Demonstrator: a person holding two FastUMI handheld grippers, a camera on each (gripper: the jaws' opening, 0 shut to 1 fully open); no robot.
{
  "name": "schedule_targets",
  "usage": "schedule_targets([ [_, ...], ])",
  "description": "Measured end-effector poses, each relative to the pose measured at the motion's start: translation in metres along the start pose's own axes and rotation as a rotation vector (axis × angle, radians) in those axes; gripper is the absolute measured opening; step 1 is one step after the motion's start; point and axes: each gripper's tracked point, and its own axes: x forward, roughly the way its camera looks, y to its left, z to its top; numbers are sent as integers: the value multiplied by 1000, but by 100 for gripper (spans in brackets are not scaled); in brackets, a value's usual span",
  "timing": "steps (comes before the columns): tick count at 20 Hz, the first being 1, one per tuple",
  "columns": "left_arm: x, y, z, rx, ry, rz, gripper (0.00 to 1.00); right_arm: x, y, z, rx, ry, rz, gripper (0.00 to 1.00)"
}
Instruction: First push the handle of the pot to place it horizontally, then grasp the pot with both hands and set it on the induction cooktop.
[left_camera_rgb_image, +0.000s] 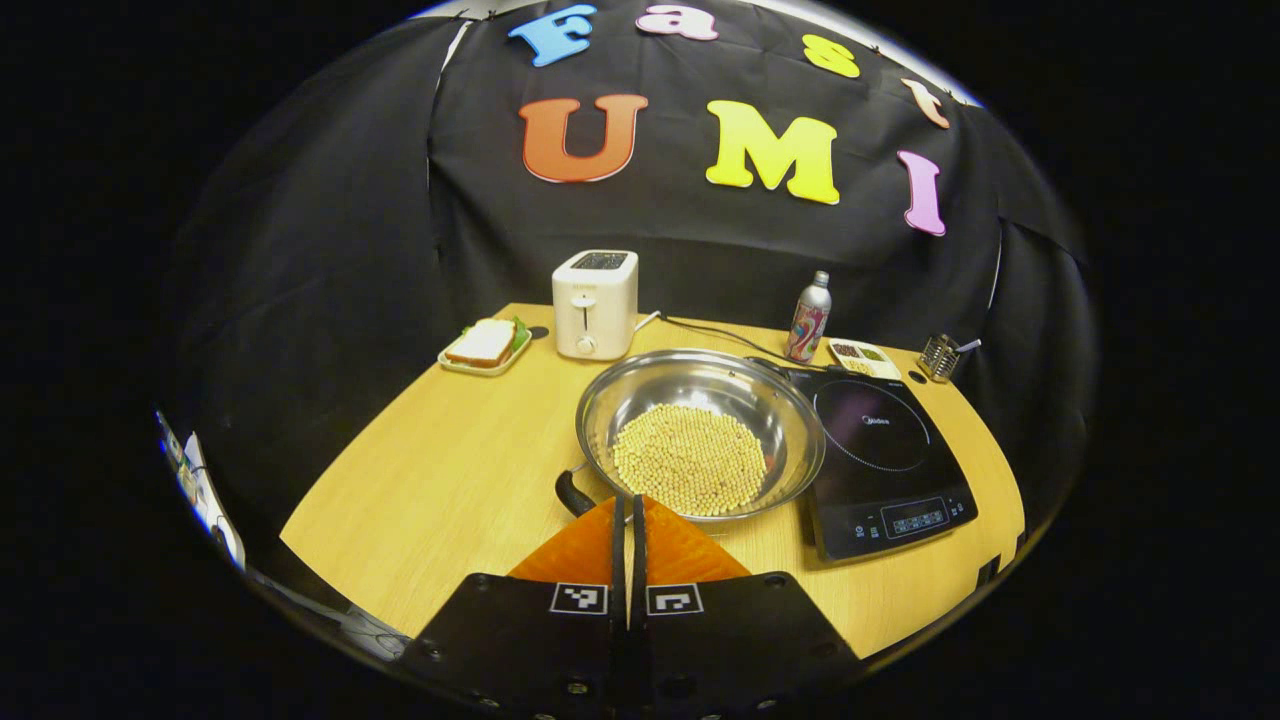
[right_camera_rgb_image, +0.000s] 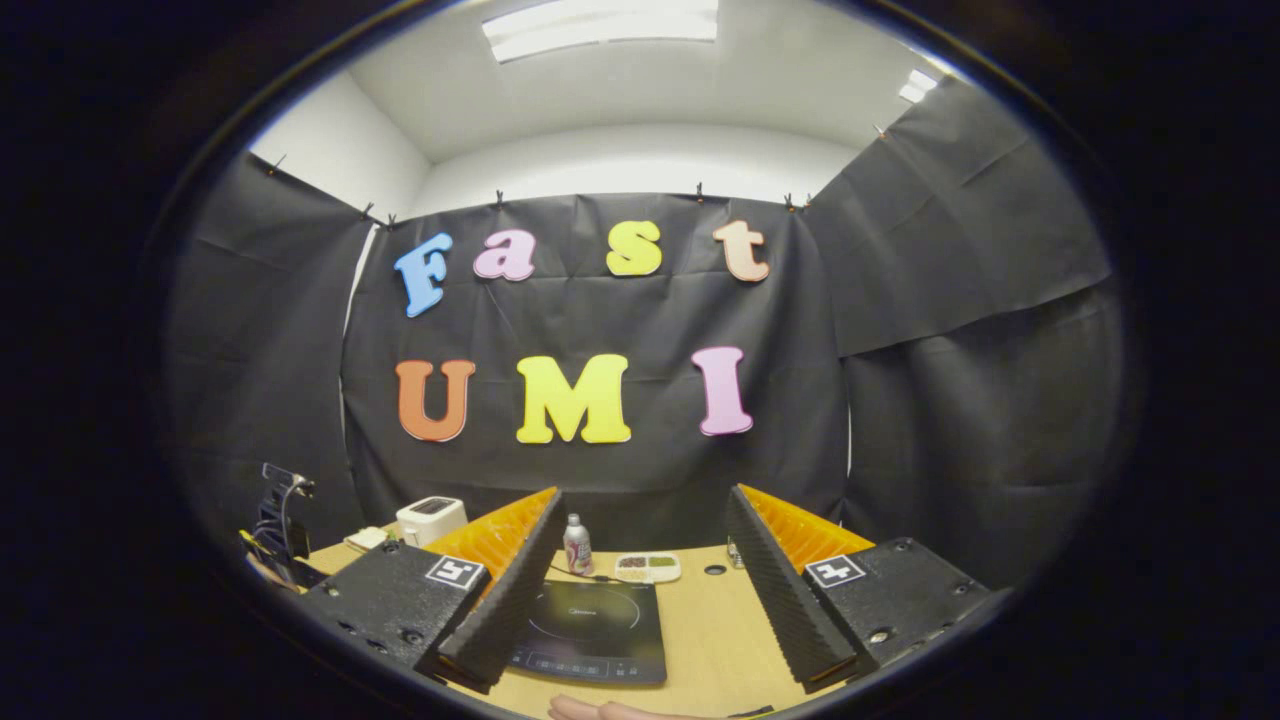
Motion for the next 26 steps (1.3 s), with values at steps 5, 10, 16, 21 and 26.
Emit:
schedule_targets([
  [5, 26, -2, -29, 15, 87, -19, 0, 2, -3, -4, 8, 7, -8, 99],
  [10, 46, -5, -45, 16, 149, -22, 0, 7, -4, -15, 3, 24, -4, 99],
  [16, 61, -4, -46, 20, 182, -22, 10, 20, -2, -24, 4, 40, 11, 99],
  [21, 70, 5, -41, 46, 189, 30, 0, 38, 3, -34, 7, 68, 22, 99],
  [26, 81, 25, -36, 31, 207, 55, 0, 54, 2, -44, 7, 105, 19, 99],
])
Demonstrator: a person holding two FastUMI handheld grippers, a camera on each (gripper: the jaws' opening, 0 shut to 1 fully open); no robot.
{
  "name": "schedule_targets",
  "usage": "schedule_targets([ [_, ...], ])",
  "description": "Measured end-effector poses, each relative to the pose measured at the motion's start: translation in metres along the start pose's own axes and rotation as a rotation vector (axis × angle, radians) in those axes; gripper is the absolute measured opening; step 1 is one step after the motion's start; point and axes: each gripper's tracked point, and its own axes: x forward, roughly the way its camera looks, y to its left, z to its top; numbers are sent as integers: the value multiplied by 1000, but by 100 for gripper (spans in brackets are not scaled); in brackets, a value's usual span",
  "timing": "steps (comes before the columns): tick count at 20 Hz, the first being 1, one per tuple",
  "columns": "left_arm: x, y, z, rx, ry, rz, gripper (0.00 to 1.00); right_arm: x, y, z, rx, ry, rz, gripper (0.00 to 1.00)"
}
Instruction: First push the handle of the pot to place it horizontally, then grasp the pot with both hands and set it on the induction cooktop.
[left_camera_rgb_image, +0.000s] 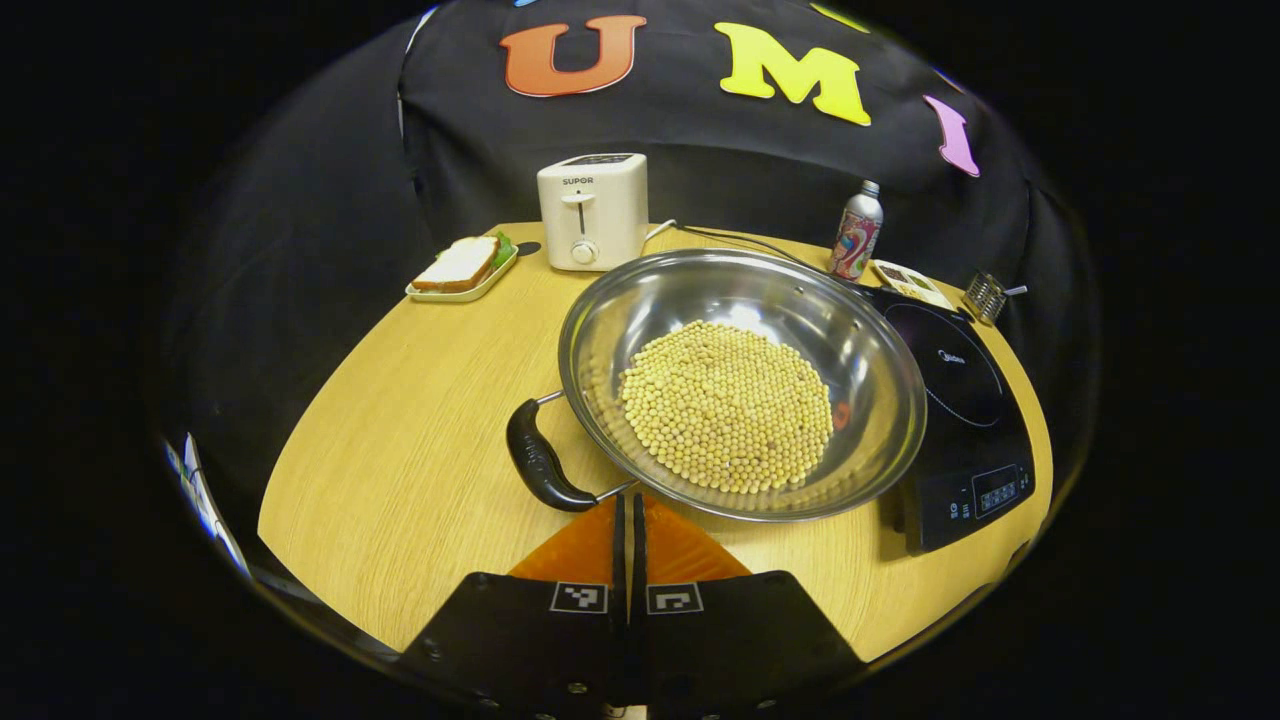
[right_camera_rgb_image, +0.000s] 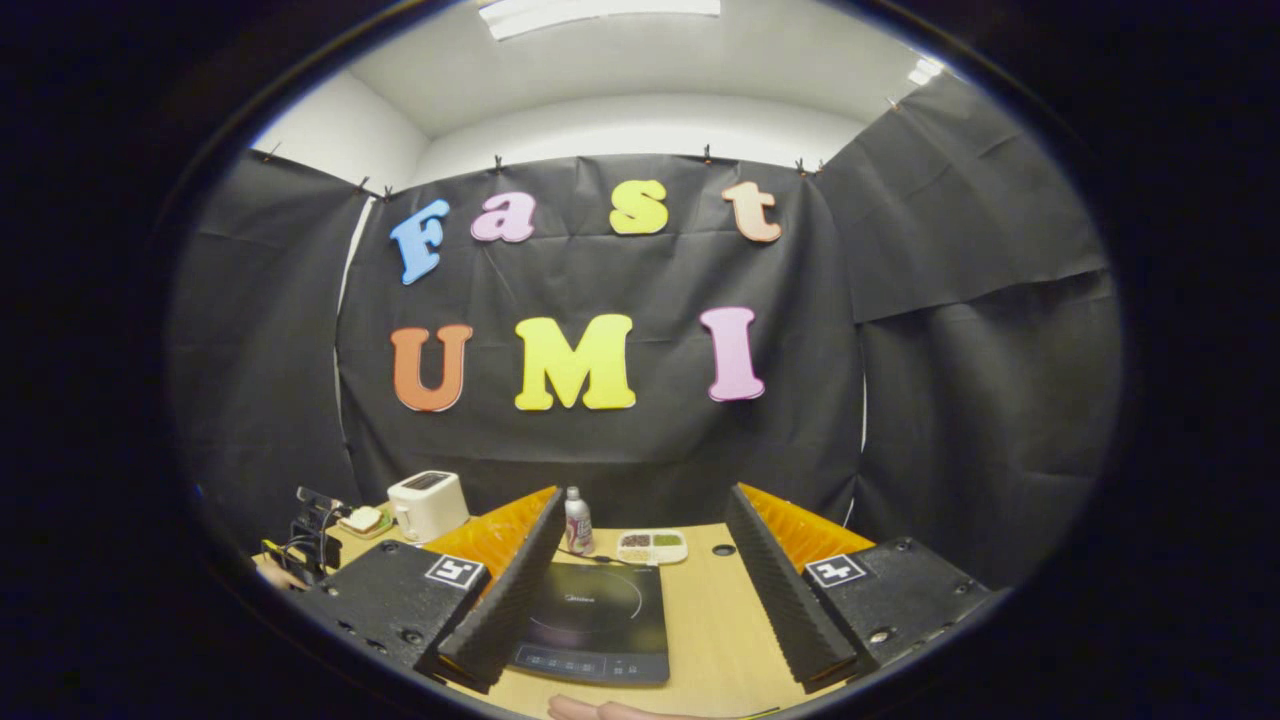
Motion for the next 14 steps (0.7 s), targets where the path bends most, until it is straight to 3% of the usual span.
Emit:
schedule_targets([
  [4, 9, 14, 7, 44, 12, 42, 0, 10, 5, -2, 1, 16, 4, 99],
  [7, 16, 20, 15, 42, 6, 24, 0, 15, 8, -4, -4, 14, 1, 99],
  [8, 18, 22, 18, 31, -1, 13, 10, 18, 9, -4, -4, 18, -2, 99],
  [9, 21, 24, 20, 17, 1, 0, 0, 20, 10, -4, -4, 22, -2, 99],
  [14, 33, 33, 32, -40, 10, -37, 0, 26, 17, -5, -21, 28, -1, 99],
])
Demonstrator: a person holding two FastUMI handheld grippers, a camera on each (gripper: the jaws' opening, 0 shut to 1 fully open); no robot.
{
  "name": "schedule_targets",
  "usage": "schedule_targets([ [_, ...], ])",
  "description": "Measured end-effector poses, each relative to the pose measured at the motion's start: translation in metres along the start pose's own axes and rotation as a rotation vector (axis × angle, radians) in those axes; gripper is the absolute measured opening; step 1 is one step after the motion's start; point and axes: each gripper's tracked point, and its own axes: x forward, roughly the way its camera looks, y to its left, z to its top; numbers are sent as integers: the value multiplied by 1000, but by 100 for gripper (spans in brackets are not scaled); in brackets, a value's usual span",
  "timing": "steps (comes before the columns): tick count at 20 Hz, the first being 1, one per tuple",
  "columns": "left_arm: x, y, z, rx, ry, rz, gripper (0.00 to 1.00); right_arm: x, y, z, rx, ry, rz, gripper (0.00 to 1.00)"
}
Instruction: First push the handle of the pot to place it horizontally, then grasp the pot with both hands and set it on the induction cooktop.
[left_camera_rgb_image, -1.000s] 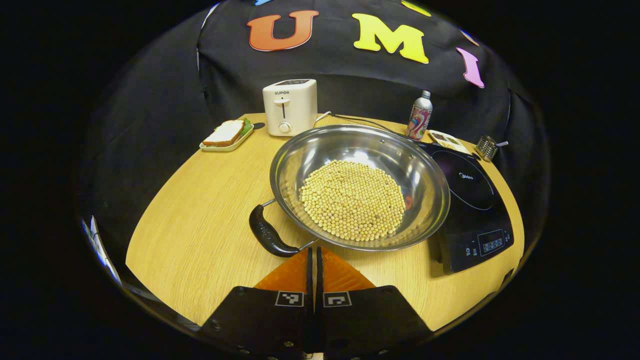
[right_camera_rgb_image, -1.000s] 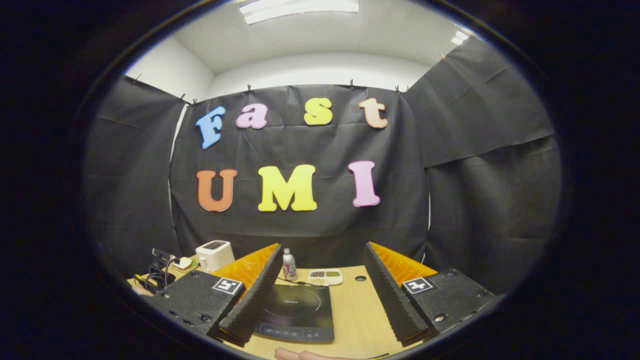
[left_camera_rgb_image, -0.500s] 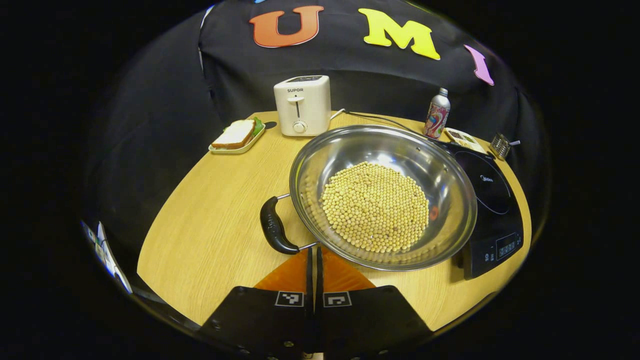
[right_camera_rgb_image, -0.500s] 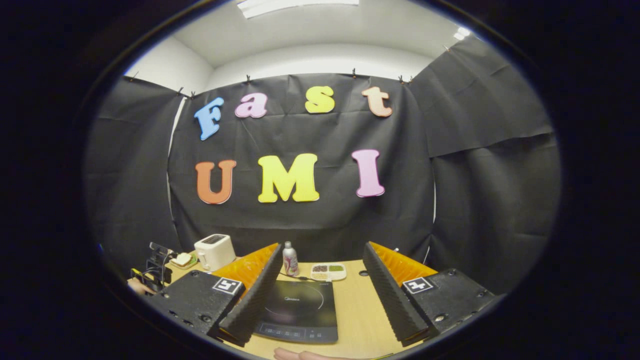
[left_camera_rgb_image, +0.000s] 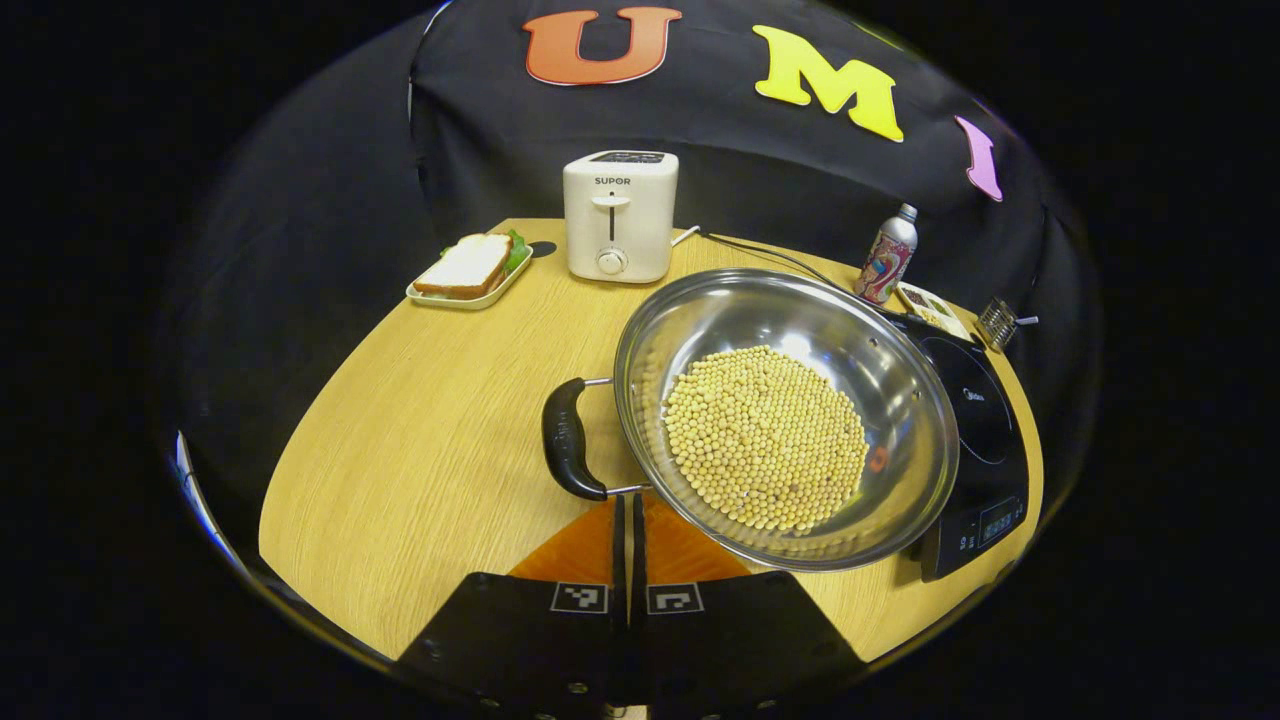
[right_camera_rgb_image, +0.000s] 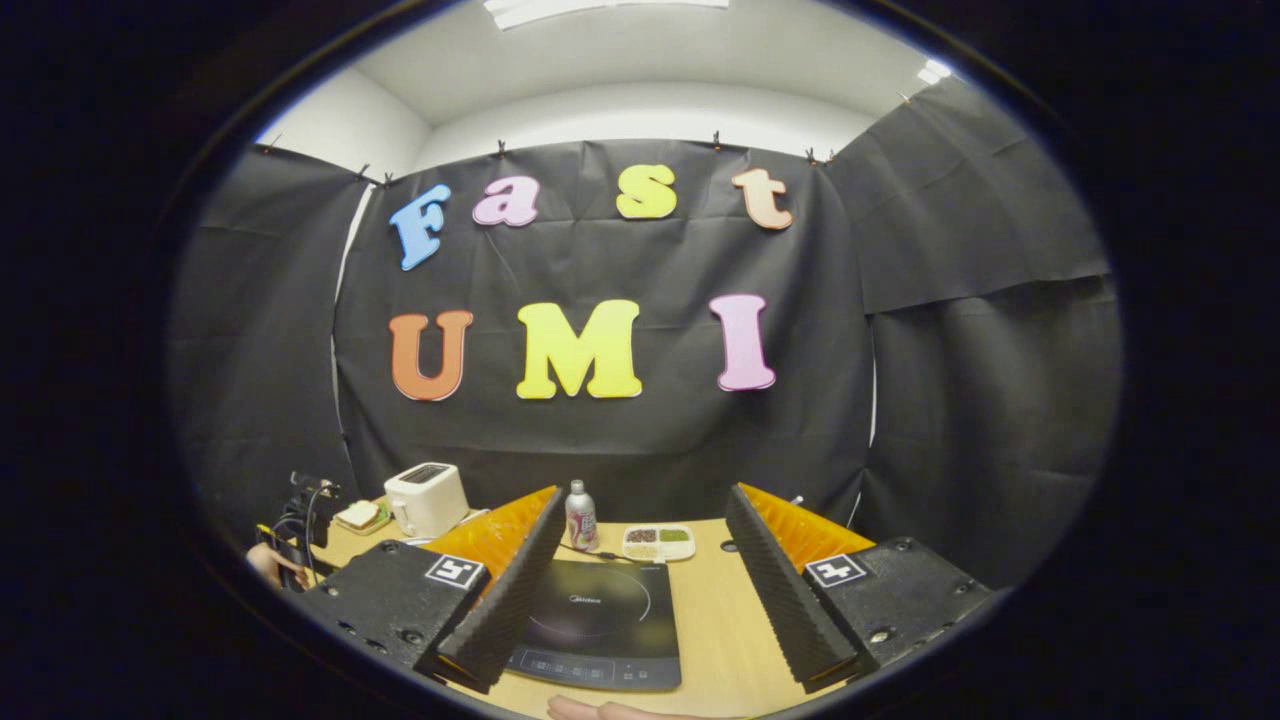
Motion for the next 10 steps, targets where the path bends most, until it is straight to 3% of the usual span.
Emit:
schedule_targets([
  [1, 3, 4, 3, 6, 0, 10, 10, 0, 1, 1, -3, -3, 0, 99],
  [2, 6, 7, 5, 12, 4, 21, 0, 1, 2, 2, -5, -5, -1, 99],
  [6, 17, 14, 16, 31, 13, 26, 0, 3, 2, 5, -13, -12, -5, 99],
  [7, 19, 14, 19, 30, 15, 23, 10, 3, 2, 4, -14, -12, -8, 99],
  [8, 23, 15, 22, 27, 16, 22, 0, 5, 1, 3, -14, -10, -10, 99],
  [9, 25, 16, 25, 28, 18, 19, 10, 5, 1, 1, -15, -7, -10, 99],
  [10, 28, 16, 27, 29, 18, 17, 0, 6, 1, 1, -14, -4, -9, 99],
])
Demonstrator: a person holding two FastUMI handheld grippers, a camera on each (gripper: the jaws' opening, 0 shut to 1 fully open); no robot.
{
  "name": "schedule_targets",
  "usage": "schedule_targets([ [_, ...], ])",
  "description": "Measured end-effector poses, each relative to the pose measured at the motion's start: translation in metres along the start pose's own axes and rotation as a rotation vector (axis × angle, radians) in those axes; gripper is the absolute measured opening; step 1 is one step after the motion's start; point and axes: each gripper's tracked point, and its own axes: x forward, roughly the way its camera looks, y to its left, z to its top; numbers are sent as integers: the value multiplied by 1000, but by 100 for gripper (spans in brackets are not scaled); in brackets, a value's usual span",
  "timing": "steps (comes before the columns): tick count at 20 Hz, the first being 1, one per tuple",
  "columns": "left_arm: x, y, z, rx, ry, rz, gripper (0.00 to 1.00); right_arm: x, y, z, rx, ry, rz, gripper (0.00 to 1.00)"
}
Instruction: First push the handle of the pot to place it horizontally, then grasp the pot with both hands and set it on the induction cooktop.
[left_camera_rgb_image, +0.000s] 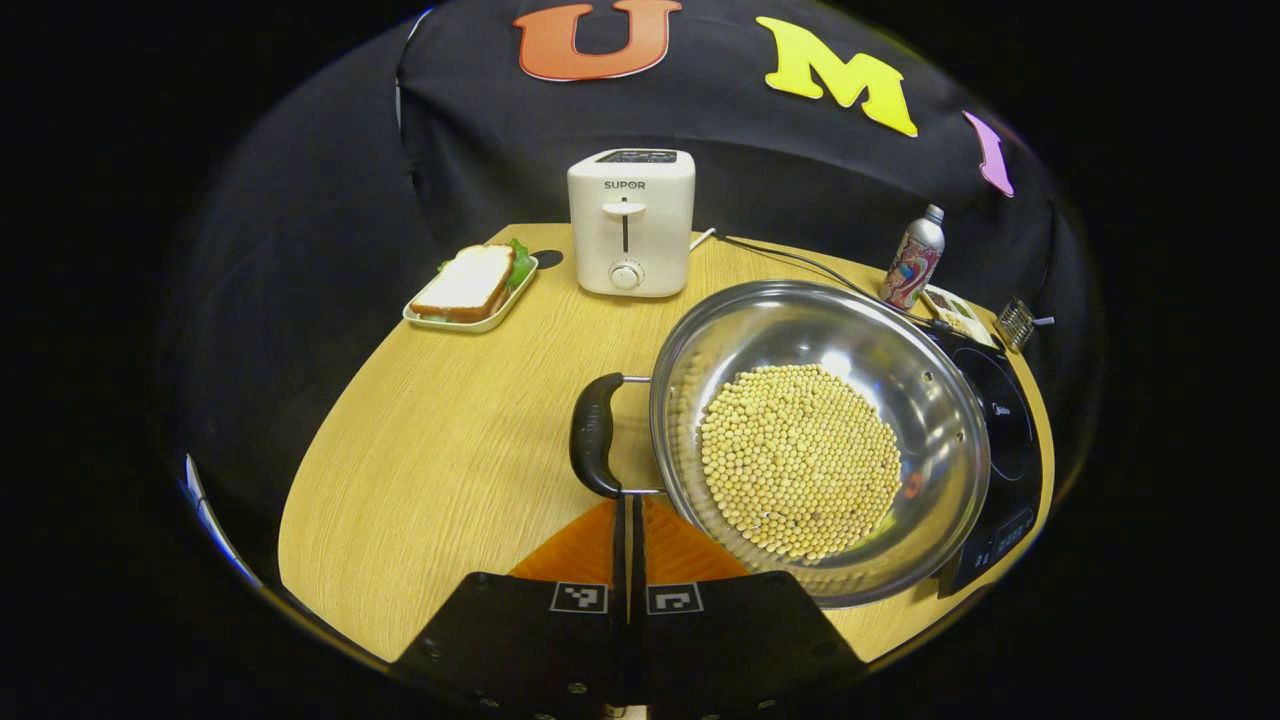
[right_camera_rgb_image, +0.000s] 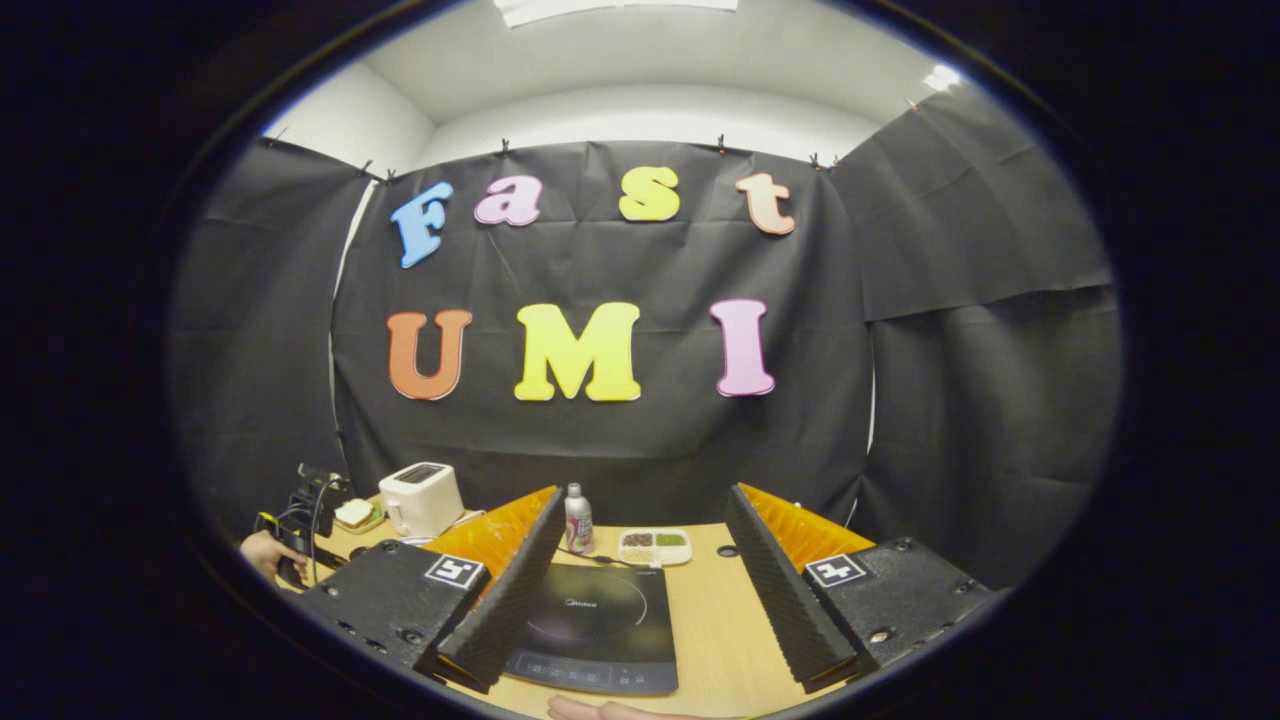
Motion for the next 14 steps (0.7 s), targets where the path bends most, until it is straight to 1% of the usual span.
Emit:
schedule_targets([
  [1, 2, 2, 3, -4, -1, 3, 0, 1, -1, -1, 2, 2, 1, 99],
  [2, 7, 4, 6, -6, 4, 12, 10, 2, -1, -2, 4, 4, -1, 99],
  [3, 10, 6, 9, -9, 5, 24, 0, 3, -3, -3, 6, 5, -5, 99],
  [6, 19, 10, 17, -4, -5, 43, 0, 6, -5, -1, 33, -9, -12, 99],
  [9, 25, 10, 24, -13, -11, 37, 0, 10, -6, -9, 27, 8, -12, 99],
  [10, 26, 10, 25, -18, -14, 32, 0, 11, -7, -9, 27, 8, -15, 100],
  [11, 28, 11, 27, -25, -18, 27, 0, 12, -7, -9, 26, 9, -18, 99],
  [14, 32, 12, 31, -34, -29, 14, 0, 14, -5, -13, 17, 14, -18, 99],
])
